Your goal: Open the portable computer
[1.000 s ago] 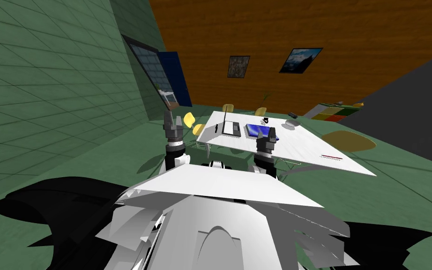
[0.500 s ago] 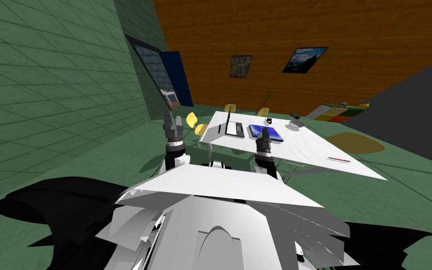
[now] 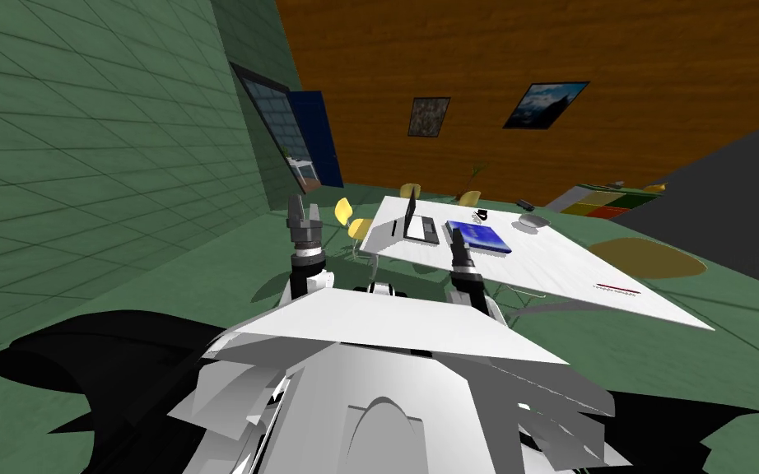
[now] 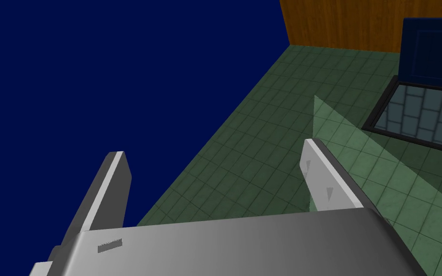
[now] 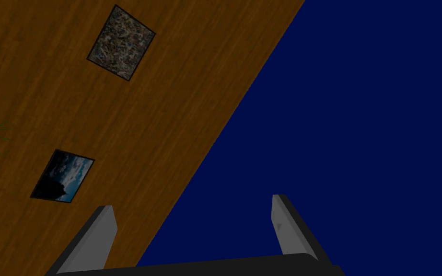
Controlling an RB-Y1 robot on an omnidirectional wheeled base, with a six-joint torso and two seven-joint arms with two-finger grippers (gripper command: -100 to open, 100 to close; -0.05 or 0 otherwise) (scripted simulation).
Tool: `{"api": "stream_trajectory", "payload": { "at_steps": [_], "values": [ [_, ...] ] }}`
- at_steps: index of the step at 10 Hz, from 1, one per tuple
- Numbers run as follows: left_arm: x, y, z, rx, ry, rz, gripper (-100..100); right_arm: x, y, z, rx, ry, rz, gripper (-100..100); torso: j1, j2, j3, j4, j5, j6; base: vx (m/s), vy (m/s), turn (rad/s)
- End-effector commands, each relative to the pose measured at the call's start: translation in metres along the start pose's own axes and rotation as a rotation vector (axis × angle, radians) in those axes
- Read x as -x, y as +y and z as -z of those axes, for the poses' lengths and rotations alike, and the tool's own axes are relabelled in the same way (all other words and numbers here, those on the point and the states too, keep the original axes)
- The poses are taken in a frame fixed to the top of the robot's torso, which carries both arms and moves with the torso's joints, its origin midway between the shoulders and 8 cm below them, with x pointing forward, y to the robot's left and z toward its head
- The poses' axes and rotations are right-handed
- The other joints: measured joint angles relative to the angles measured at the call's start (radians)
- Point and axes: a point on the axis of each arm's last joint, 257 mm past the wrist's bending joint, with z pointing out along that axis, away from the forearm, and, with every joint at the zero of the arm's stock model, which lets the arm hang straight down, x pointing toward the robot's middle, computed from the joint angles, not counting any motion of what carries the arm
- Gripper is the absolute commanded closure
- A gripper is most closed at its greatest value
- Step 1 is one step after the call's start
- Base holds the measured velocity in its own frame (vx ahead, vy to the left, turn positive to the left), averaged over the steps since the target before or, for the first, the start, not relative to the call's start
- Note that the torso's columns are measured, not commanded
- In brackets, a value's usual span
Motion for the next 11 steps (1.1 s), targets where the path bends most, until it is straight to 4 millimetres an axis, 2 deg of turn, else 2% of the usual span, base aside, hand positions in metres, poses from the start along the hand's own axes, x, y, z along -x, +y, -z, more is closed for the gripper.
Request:
{"api": "stream_trajectory", "payload": {
  "at_steps": [1, 6, 11],
  "values": [
    [0.0, 0.0, 0.0, 0.0, 0.0, 0.0, 0, -0.004, -0.023, -0.002, -0.033, 0.043, 0.162, -100, 0.002, 0.0, 0.0, 0.0, 0.001, 0.0, 0.029, 0.169, 0.047],
    [0.0, 0.0, 0.0, 0.0, 0.0, 0.0, 0, 0.0, -0.077, -0.004, -0.102, 0.131, 0.492, -100, -0.001, -0.001, -0.001, 0.0, 0.0, 0.0, 0.035, 0.15, 0.048],
    [0.0, 0.0, 0.0, 0.0, 0.0, 0.0, 0, 0.019, -0.139, -0.003, -0.181, 0.233, 0.842, -100, 0.0, -0.001, -0.001, 0.0, 0.0, 0.0, 0.04, 0.153, 0.052]
  ]
}}
